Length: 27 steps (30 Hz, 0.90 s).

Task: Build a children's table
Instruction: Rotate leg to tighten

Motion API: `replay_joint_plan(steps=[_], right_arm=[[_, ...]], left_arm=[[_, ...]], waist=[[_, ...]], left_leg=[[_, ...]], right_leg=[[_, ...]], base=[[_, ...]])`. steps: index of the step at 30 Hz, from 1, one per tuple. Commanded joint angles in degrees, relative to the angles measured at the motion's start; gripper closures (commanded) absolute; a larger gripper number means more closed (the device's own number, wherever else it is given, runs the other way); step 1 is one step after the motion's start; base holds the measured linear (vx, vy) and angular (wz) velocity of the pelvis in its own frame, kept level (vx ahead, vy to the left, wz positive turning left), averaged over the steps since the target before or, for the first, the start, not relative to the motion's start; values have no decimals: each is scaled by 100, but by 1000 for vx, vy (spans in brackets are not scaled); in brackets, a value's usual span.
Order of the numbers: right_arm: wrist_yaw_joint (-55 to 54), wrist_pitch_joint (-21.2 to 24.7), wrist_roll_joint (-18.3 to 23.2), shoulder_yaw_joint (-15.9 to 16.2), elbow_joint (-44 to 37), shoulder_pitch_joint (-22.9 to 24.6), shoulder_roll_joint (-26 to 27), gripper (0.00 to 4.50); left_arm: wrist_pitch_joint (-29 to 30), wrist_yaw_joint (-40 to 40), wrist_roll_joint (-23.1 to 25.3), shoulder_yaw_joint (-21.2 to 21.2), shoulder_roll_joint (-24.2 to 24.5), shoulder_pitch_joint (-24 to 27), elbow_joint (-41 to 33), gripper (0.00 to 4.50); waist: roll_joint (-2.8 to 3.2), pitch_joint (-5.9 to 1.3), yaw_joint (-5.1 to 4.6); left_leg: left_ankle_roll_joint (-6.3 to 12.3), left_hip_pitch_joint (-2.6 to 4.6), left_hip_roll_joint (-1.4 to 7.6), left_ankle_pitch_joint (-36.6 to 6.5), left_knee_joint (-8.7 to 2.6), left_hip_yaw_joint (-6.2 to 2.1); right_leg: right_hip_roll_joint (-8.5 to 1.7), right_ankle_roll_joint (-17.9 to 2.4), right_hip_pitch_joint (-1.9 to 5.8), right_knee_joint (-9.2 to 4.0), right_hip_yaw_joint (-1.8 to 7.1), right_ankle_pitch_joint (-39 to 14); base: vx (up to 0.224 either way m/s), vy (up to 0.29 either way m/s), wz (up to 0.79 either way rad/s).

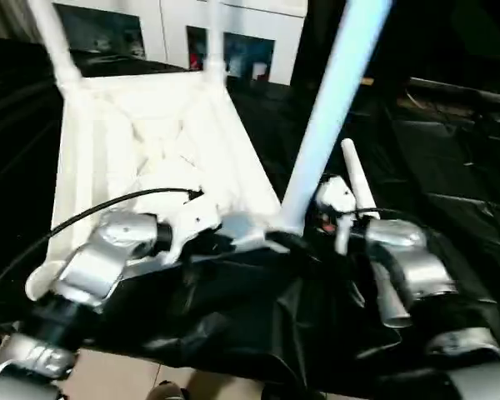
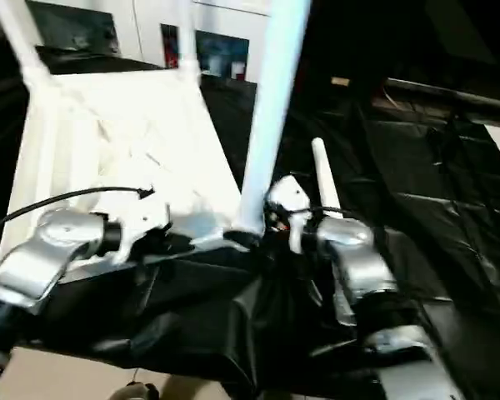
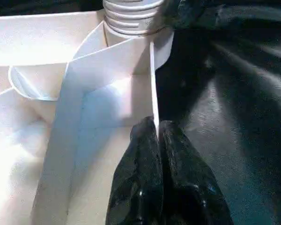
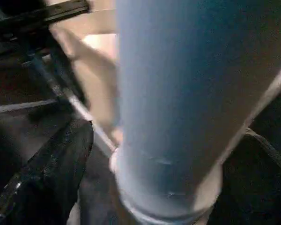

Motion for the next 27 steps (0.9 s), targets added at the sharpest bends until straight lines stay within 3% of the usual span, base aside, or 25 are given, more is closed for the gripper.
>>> replay_joint_plan(steps=[1, 4, 14, 23, 27], right_arm=[[224, -56, -40, 91, -56, 8, -170, 20], [243, -47, -35, 35, 62, -56, -179, 20], [369, -97, -13, 42, 154, -32, -159, 118], [409, -178, -42, 61, 183, 68, -124, 169], [-335, -82, -124, -91, 359, 144, 96, 175]], left_arm=[[-118, -206, -131, -64, 28, 10, -138, 450], [-142, -215, -151, -41, 69, 0, -110, 450], [-185, -225, -178, -5, 72, -1, -68, 450], [-201, -271, -195, -39, 107, 22, -26, 450], [-5, 30, -37, -76, -36, 14, 129, 450]], waist=[[83, -371, -2], [78, -388, -1], [78, -404, 21], [82, -418, 47], [79, -394, 34]], left_leg=[[311, 68, 134, -946, -333, 13], [345, 58, 129, -788, -322, 13], [404, 69, 130, -661, -306, 20], [404, 73, 128, -637, -299, 21], [333, 73, 132, -770, -313, 21]], right_leg=[[-368, -1339, 336, -356, 266, -771], [-365, -1375, 346, -328, 264, -558], [-364, -1451, 355, -301, 261, -370], [-363, -1473, 363, -284, 258, -284], [-370, -1429, 348, -316, 261, -538]], base=[[0, 0, 0], [0, 0, 0], [0, 0, 0], [0, 0, 0], [0, 0, 0]])
